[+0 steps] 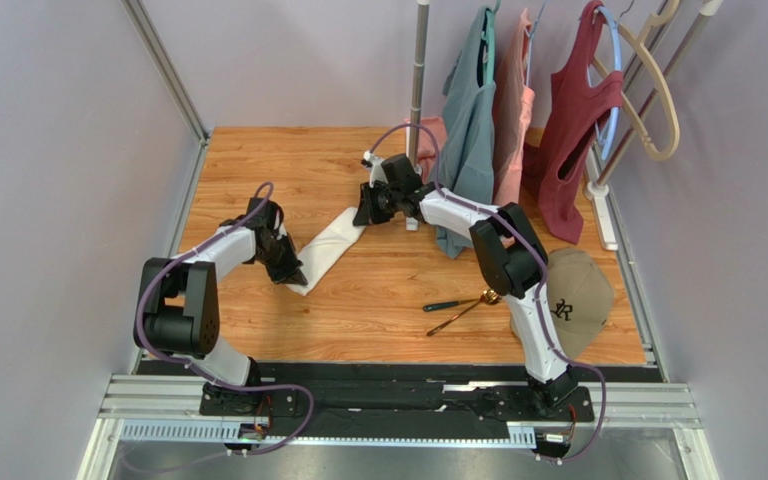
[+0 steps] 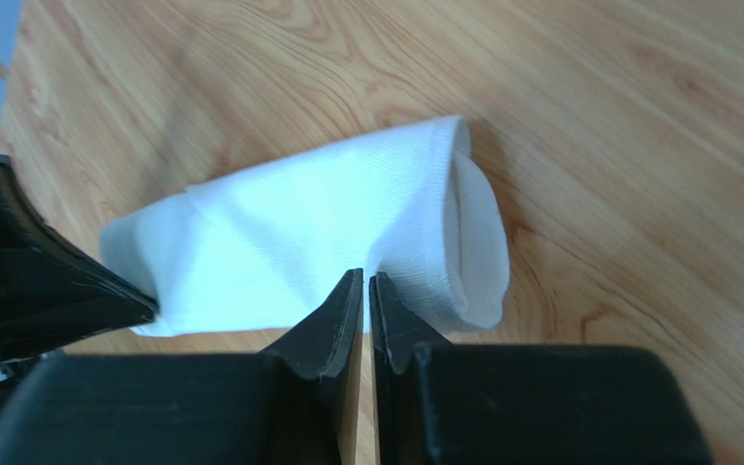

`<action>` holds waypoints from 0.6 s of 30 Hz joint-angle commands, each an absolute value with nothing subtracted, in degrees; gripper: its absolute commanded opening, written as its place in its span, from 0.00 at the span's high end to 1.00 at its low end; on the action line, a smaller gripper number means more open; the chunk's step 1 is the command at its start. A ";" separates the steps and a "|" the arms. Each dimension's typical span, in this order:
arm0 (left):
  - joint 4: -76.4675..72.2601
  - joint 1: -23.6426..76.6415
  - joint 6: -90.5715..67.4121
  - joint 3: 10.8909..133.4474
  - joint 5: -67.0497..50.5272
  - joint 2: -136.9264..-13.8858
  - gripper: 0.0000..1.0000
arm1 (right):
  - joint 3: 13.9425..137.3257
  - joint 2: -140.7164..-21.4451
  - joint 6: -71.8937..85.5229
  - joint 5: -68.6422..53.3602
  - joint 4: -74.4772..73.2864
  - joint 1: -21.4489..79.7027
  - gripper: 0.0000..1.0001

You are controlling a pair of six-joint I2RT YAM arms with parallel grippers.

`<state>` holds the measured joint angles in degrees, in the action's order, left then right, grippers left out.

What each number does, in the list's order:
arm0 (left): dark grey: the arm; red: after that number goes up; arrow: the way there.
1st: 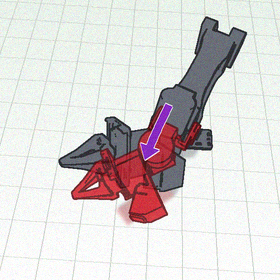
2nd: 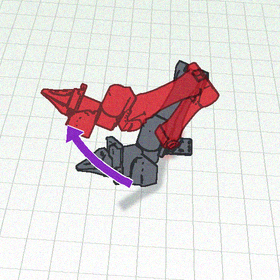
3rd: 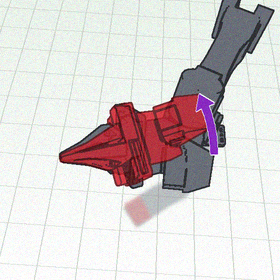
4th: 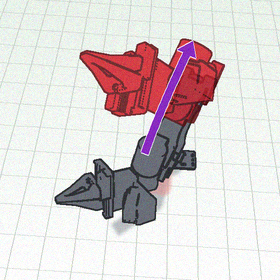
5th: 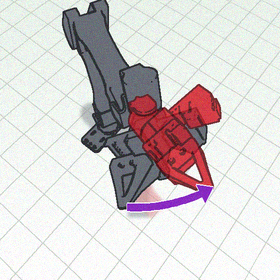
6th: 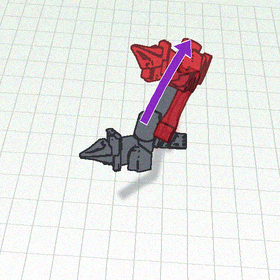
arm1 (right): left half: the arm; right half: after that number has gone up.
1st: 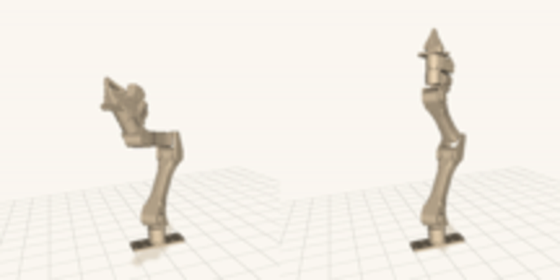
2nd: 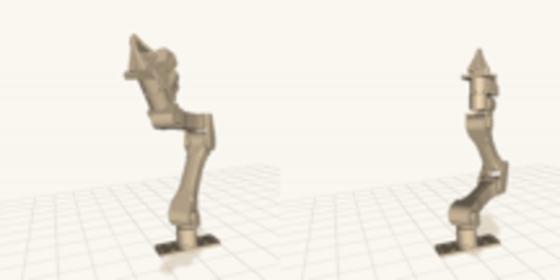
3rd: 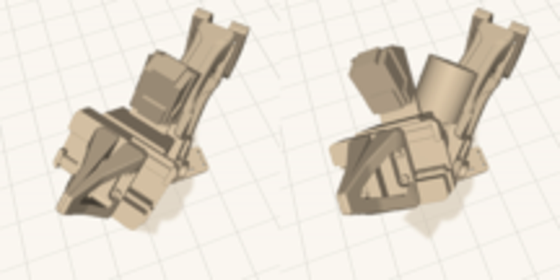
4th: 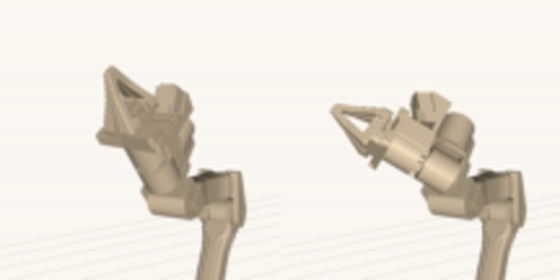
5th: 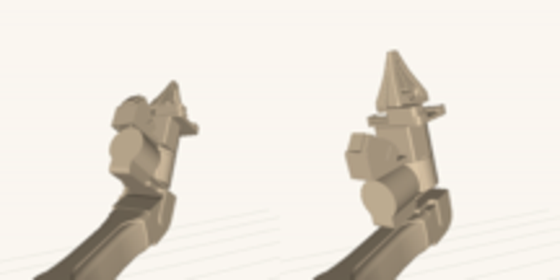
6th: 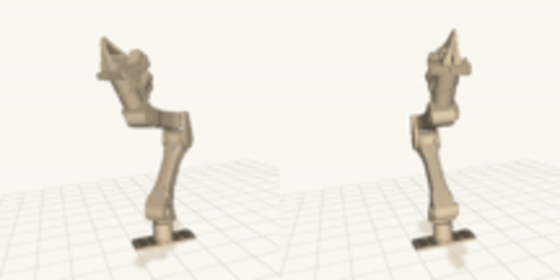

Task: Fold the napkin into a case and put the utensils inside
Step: Smooth out the smaller rectangle-folded napkin at the center of the board.

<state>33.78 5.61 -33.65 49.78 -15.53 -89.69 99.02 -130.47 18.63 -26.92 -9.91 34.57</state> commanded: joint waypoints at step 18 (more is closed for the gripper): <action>40.43 1.58 -28.83 59.06 -11.78 -91.22 0.99 | 99.23 -126.21 16.61 -23.12 -10.28 35.24 0.90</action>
<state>38.22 2.57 -31.05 57.76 -14.37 -86.46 98.19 -131.35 16.43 -24.10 -10.92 34.50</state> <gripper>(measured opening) 0.028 0.092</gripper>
